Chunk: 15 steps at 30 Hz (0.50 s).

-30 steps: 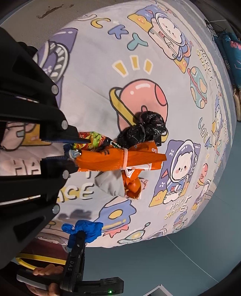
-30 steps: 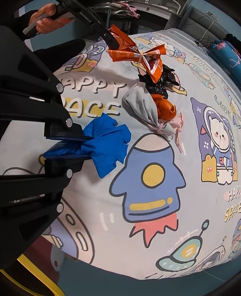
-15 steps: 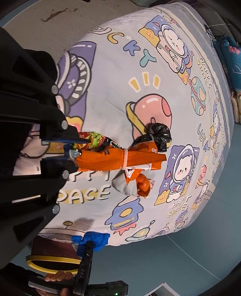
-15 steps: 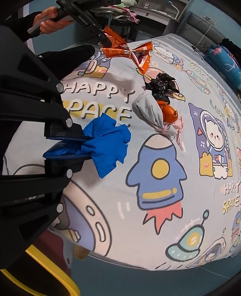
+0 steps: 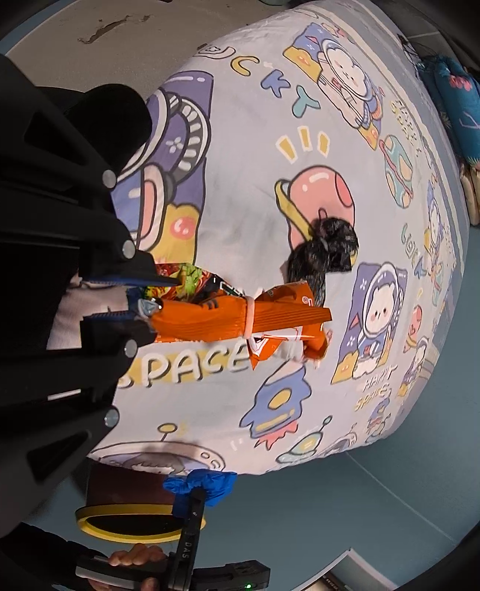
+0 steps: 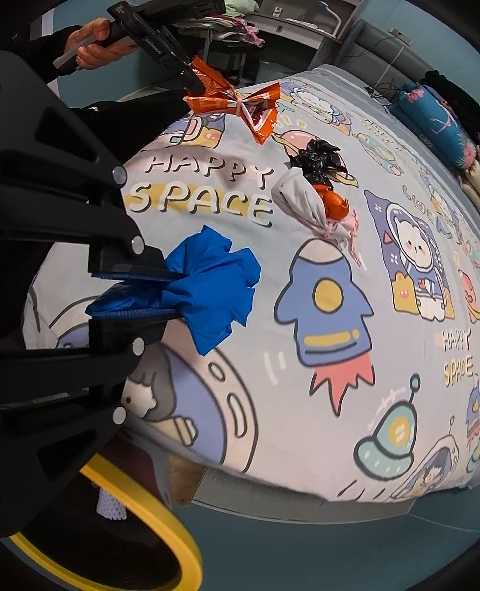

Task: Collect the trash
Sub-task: 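Lift and carry the orange wrapper and blue glove over the yellow bin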

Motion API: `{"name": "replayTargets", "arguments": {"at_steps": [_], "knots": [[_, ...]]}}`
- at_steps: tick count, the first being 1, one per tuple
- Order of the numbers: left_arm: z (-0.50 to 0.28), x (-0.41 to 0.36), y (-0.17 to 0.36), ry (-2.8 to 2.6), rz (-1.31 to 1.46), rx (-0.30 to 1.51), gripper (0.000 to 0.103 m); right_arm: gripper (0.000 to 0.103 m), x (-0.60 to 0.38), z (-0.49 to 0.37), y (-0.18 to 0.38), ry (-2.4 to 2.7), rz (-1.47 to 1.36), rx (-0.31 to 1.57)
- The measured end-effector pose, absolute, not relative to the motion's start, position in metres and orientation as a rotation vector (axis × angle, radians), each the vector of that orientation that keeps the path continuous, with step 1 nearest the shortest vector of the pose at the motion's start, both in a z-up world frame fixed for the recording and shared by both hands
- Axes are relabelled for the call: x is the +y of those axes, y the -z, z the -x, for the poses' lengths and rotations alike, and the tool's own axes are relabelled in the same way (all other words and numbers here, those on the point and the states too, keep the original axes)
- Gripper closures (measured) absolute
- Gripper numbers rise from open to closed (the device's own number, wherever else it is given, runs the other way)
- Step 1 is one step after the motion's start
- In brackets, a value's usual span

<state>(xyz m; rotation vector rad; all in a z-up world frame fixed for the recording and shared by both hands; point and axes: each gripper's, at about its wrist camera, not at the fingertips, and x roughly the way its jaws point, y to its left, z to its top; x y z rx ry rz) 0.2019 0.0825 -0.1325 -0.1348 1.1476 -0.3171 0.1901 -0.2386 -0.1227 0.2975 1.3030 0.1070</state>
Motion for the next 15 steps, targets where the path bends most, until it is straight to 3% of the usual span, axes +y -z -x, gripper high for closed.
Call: {"name": "replayTargets", "arguments": {"at_steps": [15], "knots": [[-0.177, 0.013, 0.110, 0.448, 0.058, 1.121, 0.093, 0.091, -0.291, -0.150, 0.106, -0.032, -0.369, 1.235]]}}
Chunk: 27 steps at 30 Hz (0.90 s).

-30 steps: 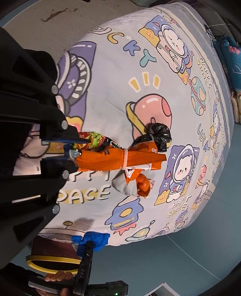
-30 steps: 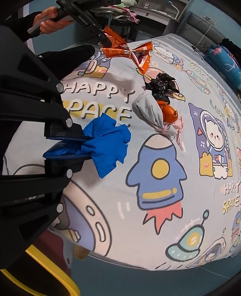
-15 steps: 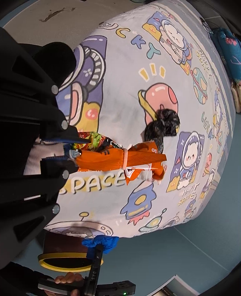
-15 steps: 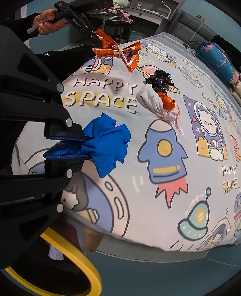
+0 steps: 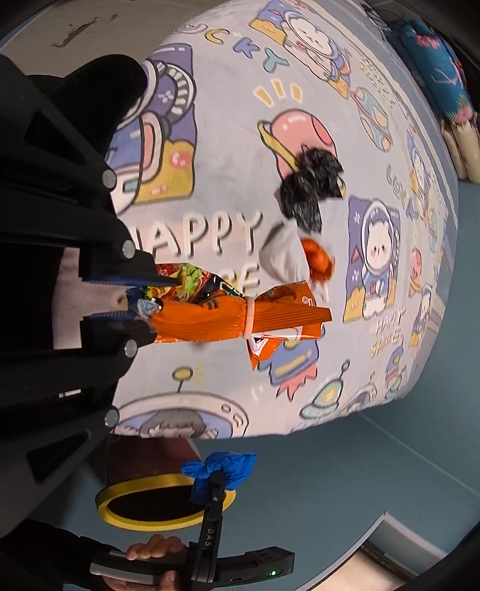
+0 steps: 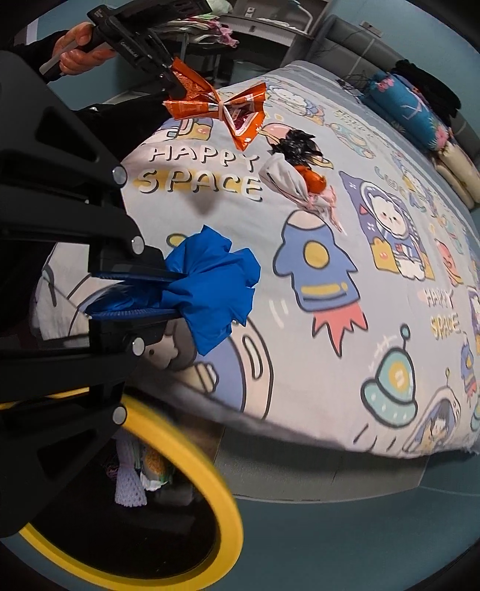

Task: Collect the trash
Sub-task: 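Lift and carry the orange wrapper and blue glove over the yellow bin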

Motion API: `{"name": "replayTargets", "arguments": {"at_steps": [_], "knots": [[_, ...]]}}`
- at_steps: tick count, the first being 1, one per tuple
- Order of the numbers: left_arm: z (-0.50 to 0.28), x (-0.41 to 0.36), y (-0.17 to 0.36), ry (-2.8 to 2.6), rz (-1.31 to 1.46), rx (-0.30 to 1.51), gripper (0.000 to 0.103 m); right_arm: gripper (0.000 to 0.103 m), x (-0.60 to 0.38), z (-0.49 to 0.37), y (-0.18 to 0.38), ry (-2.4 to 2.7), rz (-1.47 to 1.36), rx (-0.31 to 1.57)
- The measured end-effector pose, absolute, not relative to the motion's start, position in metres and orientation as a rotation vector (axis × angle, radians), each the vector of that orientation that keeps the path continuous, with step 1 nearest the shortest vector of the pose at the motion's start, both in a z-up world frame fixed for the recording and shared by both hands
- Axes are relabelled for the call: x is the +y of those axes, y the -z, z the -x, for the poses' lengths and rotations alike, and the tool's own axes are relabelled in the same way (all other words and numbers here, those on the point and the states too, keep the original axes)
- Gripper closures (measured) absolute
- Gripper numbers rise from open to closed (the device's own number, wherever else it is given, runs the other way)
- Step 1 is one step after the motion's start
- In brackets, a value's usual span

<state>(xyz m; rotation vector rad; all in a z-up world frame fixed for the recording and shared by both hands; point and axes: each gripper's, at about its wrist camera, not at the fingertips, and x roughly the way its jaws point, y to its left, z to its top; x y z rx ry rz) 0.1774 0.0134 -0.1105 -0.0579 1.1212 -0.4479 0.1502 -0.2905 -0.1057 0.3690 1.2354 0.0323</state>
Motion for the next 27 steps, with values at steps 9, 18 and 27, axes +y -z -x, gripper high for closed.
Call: {"name": "replayTargets", "arguments": {"at_steps": [9, 18, 27], "knots": [[-0.161, -0.044, 0.095, 0.552, -0.011, 1.108, 0.093, 0.091, -0.325, -0.126, 0.093, 0.026, -0.419, 1.188], [-0.138, -0.099, 0.080, 0.658, -0.072, 1.084, 0.093, 0.091, -0.360, -0.101, 0.086, 0.088, -0.487, 1.140], [-0.122, -0.138, 0.067, 0.735, -0.101, 1.066, 0.093, 0.091, -0.398, -0.072, 0.077, 0.177, -0.539, 1.089]]}}
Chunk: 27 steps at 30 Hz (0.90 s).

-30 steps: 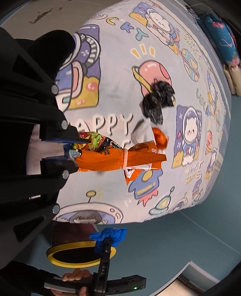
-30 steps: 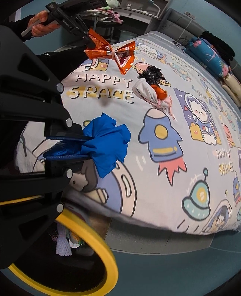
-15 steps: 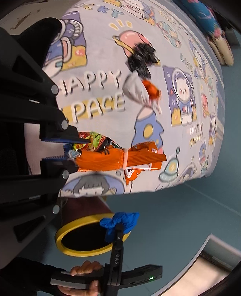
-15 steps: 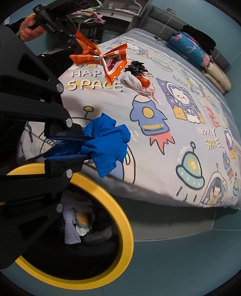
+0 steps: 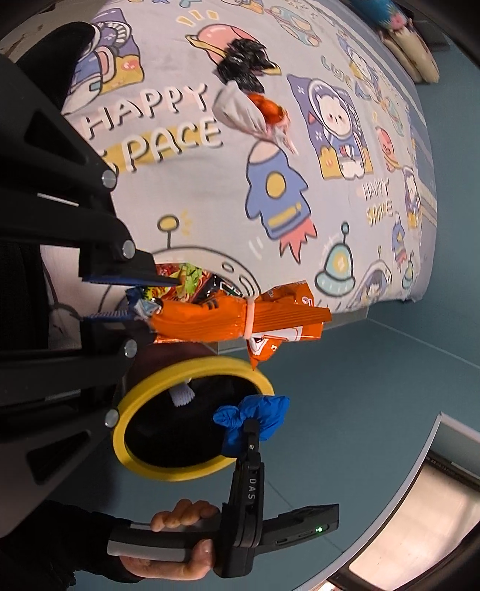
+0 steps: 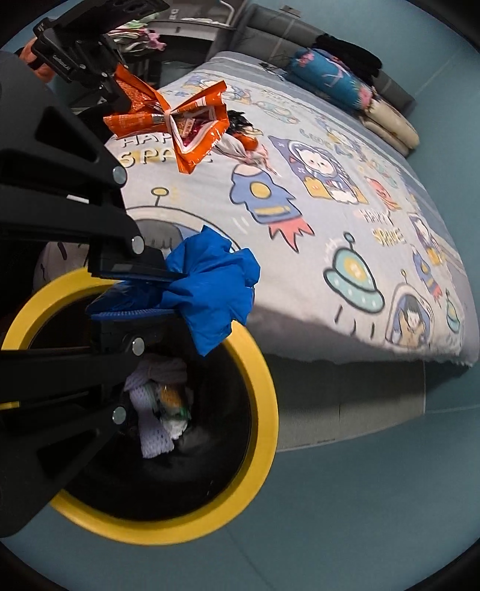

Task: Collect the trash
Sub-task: 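Lift and carry the orange wrapper and blue glove over the yellow bin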

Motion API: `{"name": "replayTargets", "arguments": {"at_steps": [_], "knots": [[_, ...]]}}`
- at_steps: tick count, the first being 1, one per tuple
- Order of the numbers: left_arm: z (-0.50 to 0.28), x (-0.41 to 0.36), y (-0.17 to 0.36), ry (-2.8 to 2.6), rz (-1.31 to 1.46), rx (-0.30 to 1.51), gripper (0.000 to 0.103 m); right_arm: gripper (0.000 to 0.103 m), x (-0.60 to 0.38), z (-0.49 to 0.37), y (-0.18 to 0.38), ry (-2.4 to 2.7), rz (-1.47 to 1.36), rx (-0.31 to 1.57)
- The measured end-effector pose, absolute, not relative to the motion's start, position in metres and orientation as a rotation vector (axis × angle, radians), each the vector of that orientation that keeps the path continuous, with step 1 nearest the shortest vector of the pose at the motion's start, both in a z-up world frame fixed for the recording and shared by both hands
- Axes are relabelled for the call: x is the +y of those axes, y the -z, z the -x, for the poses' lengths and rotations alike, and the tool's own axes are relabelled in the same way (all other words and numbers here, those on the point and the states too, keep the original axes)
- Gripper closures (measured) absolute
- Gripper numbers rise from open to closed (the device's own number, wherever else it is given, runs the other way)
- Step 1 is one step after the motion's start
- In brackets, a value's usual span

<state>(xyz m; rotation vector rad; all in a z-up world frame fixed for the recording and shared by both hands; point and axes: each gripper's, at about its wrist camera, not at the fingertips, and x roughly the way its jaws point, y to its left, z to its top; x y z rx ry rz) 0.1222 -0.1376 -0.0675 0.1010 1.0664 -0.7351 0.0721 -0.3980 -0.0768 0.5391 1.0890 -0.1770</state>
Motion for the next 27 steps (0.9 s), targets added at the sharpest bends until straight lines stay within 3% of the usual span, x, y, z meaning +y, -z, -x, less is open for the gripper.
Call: {"name": "replayTargets", "arguments": {"at_steps": [27], "knots": [[-0.101, -0.245, 0.089, 0.887, -0.209, 1.147, 0.093, 0.090, -0.462, -0.034, 0.111, 0.370, -0.598, 1.085]]}}
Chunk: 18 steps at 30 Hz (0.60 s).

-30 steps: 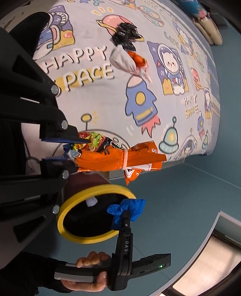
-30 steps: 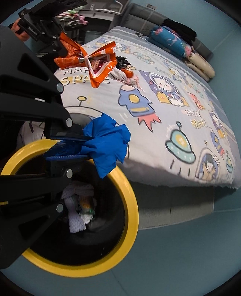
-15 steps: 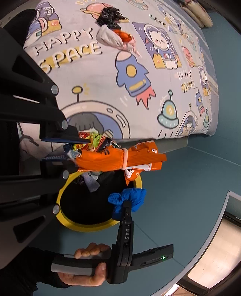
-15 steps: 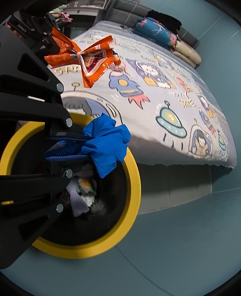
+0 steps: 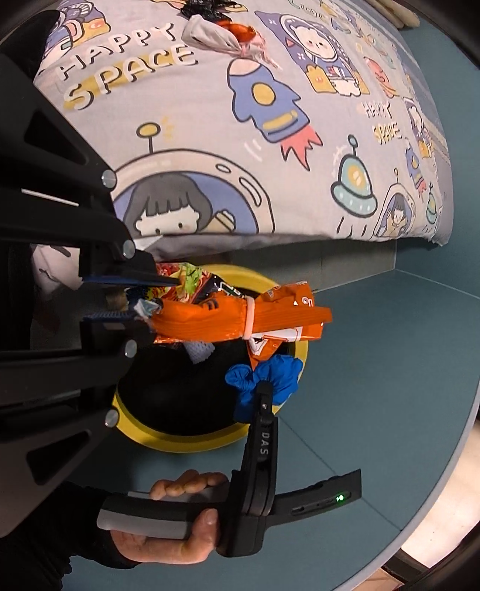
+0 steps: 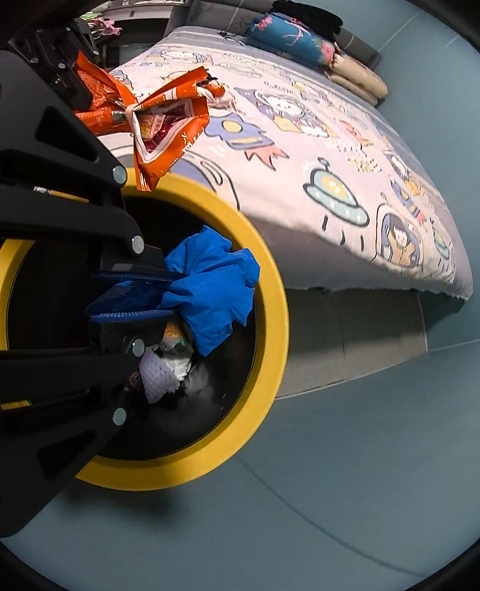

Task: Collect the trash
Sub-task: 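Lift and carry the orange wrapper and blue glove over the yellow bin, then open the left tool over the bin while the right tool drops the glove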

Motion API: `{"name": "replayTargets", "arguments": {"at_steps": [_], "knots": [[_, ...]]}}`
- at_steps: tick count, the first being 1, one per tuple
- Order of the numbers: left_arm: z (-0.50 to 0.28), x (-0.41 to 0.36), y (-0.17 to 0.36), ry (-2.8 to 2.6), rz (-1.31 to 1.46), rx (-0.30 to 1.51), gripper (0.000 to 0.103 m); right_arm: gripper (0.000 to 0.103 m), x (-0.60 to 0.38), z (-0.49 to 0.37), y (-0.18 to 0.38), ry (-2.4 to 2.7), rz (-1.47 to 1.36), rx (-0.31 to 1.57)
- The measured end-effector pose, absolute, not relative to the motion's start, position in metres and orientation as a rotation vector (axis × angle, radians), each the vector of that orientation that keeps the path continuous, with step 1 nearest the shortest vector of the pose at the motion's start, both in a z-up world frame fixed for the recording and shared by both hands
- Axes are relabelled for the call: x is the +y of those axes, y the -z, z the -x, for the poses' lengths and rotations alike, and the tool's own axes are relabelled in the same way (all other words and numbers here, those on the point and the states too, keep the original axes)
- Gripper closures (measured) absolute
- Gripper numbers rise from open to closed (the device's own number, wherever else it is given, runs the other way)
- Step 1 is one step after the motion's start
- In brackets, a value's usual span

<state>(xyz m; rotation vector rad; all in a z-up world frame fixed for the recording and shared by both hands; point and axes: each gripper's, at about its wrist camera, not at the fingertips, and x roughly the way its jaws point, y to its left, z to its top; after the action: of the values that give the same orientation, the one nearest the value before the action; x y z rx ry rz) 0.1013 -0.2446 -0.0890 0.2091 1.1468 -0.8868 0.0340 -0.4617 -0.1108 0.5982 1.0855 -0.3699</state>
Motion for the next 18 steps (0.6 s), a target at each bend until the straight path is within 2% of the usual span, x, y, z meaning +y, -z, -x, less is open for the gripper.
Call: {"name": "replayTargets", "arguments": {"at_steps": [16, 18], "knots": [[-0.084, -0.274, 0.110, 0.931, -0.266, 1.199, 0.092, 0.090, -0.473, -0.027, 0.112, 0.377, -0.621, 1.075], [-0.082, -0.276, 0.109, 0.938, -0.274, 1.193, 0.089, 0.089, -0.475, -0.027, 0.113, 0.379, -0.624, 1.074]]}}
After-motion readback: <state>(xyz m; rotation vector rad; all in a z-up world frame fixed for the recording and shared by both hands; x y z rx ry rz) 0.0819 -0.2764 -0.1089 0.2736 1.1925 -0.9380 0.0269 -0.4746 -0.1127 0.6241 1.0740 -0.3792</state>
